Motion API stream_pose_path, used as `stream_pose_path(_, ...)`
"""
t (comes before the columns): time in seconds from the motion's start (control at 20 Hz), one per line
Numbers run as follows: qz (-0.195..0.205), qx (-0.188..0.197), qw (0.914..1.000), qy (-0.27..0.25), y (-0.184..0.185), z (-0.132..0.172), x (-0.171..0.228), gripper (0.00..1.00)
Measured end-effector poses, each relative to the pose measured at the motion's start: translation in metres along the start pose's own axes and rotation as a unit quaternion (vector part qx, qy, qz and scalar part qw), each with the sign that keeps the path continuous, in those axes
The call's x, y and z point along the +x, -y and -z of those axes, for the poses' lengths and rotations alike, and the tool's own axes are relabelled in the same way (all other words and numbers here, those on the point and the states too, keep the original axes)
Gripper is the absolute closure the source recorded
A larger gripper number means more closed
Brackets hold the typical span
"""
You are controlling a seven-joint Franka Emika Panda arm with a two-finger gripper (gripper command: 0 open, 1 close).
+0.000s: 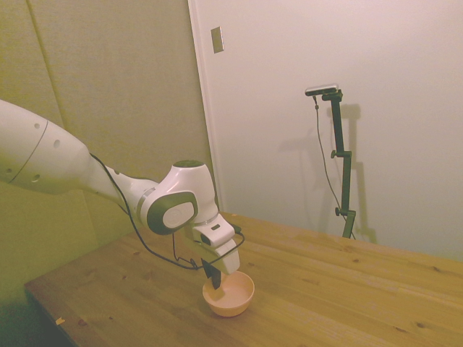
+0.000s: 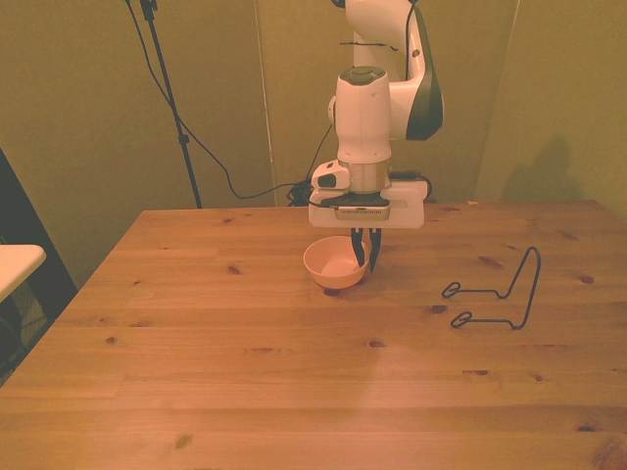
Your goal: Load the bowl
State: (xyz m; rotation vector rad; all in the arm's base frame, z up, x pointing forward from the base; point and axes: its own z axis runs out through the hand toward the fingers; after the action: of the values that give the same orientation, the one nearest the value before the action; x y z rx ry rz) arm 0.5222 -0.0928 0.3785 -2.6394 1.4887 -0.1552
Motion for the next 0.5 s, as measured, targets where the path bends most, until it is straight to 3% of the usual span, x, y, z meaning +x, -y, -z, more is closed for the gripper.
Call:
stream_pose_path(0.3,-0.008,0.066,0.9976,0.019,0.02,0.062,0.003,1.0)
stream_pose_path(0.5,0.009,0.116,0.9926,0.033,0.053,0.116,-0.011,1.0)
